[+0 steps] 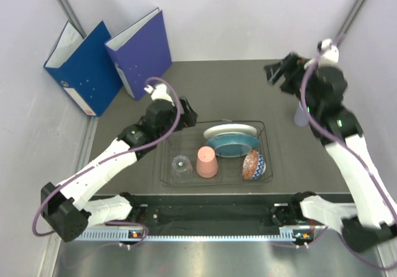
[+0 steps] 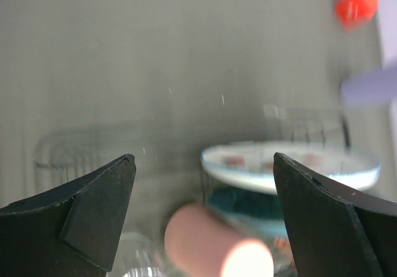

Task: Unload the mixed dishes from the dish rack
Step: Pick up the cup from the dish rack.

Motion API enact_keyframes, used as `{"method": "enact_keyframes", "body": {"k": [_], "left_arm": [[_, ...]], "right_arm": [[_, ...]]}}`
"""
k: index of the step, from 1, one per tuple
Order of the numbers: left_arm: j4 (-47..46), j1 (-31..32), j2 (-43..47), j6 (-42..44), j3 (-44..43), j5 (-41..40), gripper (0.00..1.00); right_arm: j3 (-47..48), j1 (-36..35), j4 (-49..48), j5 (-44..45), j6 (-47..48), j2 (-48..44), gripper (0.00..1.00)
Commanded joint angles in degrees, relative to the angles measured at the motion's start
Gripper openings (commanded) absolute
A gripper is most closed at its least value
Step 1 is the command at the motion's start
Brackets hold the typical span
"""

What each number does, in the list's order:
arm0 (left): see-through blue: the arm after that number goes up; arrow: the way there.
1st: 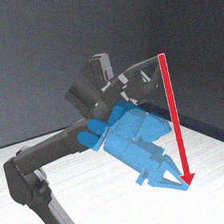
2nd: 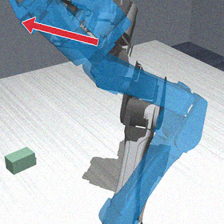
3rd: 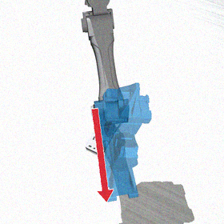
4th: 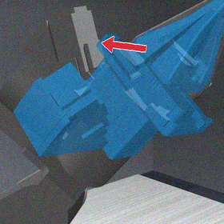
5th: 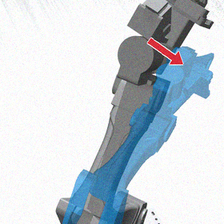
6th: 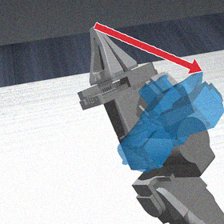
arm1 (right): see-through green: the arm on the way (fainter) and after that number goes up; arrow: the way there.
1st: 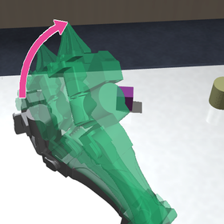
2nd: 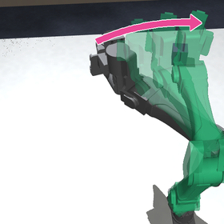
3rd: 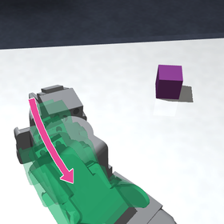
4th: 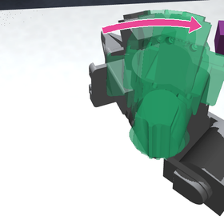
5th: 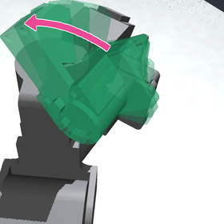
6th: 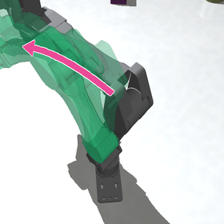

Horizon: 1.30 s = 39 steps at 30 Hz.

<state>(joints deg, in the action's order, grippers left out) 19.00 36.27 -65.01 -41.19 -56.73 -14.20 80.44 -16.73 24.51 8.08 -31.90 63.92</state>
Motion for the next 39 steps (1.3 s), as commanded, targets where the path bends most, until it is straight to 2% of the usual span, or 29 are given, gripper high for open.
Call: {"method": "enact_keyframes", "body": {"k": [1,5,9,14,23,34,37,39], "left_arm": [[7.1,7.8,1.3,7.2,-3.7,-6.6,0.98],[10.4,15.1,2.3,7.0,-3.0,-9.4,0.99],[10.4,20.9,2.7,4.8,-0.8,-12.0,0.99],[11.4,27.3,-2.2,3.7,-1.9,-16.5,0.99],[12.7,28.4,-4.0,1.8,-0.2,-18.1,0.99],[11.6,28.4,-7.0,-0.6,1.7,-11.7,0.99],[10.8,28.5,-7.3,-0.5,2.3,-11.4,0.97],[10.4,28.6,-7.5,-0.5,2.6,-11.3,0.92]], "right_arm": [[-12.1,-8.9,-9.2,4.0,4.0,-9.7,0.86],[-16.5,-14.0,-9.0,6.6,4.8,-14.2,0.96],[-19.5,-17.0,-9.0,7.8,5.4,-16.5,0.98],[-21.6,-18.2,-9.8,7.7,5.6,-16.9,0.98],[-24.5,-19.0,-10.9,6.7,5.5,-17.8,0.98],[-25.2,-19.0,-11.0,6.0,5.3,-17.3,0.98],[-25.9,-19.0,-11.2,5.9,5.1,-17.3,0.97],[-26.2,-18.9,-11.1,6.0,4.9,-17.2,0.97]]}}
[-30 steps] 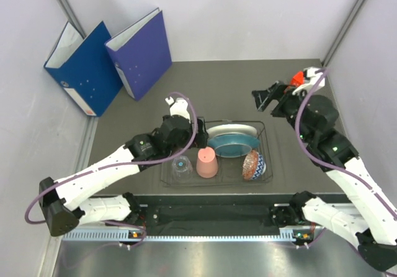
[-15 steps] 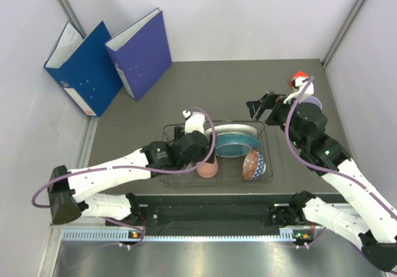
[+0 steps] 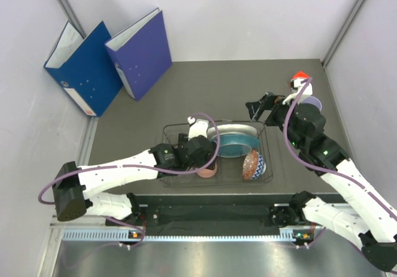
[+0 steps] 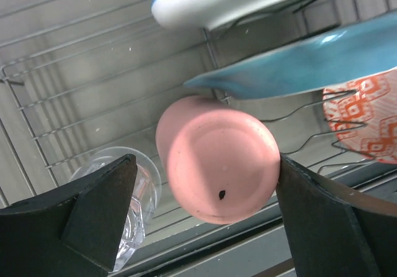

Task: Unload the mixed dishes from the dish rack
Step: Pick up the cup from the dish rack.

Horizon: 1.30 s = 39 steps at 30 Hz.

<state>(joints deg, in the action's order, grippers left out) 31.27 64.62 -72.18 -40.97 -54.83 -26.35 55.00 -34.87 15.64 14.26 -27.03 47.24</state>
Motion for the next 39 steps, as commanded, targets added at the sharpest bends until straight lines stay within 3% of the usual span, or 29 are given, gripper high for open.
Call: {"method": "enact_keyframes", "body": {"k": [1,9,12,13,20,25,32,36,38,39], "left_arm": [[-2.0,0.2,-0.4,-0.5,0.7,0.9,0.9],[-0.8,0.3,1.4,0.5,-0.7,1.1,0.63],[0.5,0.3,3.2,1.6,-3.3,0.7,0.49],[1.5,0.3,3.8,2.0,-4.1,0.8,0.37],[7.0,0.3,7.4,6.4,-14.1,0.6,0.0],[4.9,0.3,13.3,11.5,-21.5,1.5,0.0],[-14.5,-0.5,21.6,19.0,-16.9,-0.8,0.0],[-27.5,-3.2,21.6,18.3,-12.9,7.5,0.0],[-31.4,-8.1,20.9,14.2,-10.7,13.2,0.0],[-34.4,-13.8,19.7,11.8,-10.0,17.5,0.0]], "right_arm": [[-0.9,-0.8,-2.3,-0.2,0.0,-0.6,0.97],[-0.8,-0.8,-2.2,0.0,0.0,-1.2,0.96],[-0.5,-0.8,-2.2,-0.2,0.0,-1.5,0.96],[-0.4,-0.8,-2.3,-0.3,0.0,-1.5,0.96],[0.5,-0.8,-2.0,-1.5,0.0,-3.1,0.96],[0.2,-0.8,-3.6,-2.2,-0.4,-4.4,0.96],[-3.9,-0.7,-12.6,-10.1,-3.3,-8.8,0.95],[-5.0,-0.8,-18.1,-14.1,-5.0,-9.8,0.94],[-5.5,-0.8,-19.2,-15.7,-5.7,-10.1,0.93],[-5.8,-0.8,-20.4,-15.8,-5.8,-10.4,0.93]]}}
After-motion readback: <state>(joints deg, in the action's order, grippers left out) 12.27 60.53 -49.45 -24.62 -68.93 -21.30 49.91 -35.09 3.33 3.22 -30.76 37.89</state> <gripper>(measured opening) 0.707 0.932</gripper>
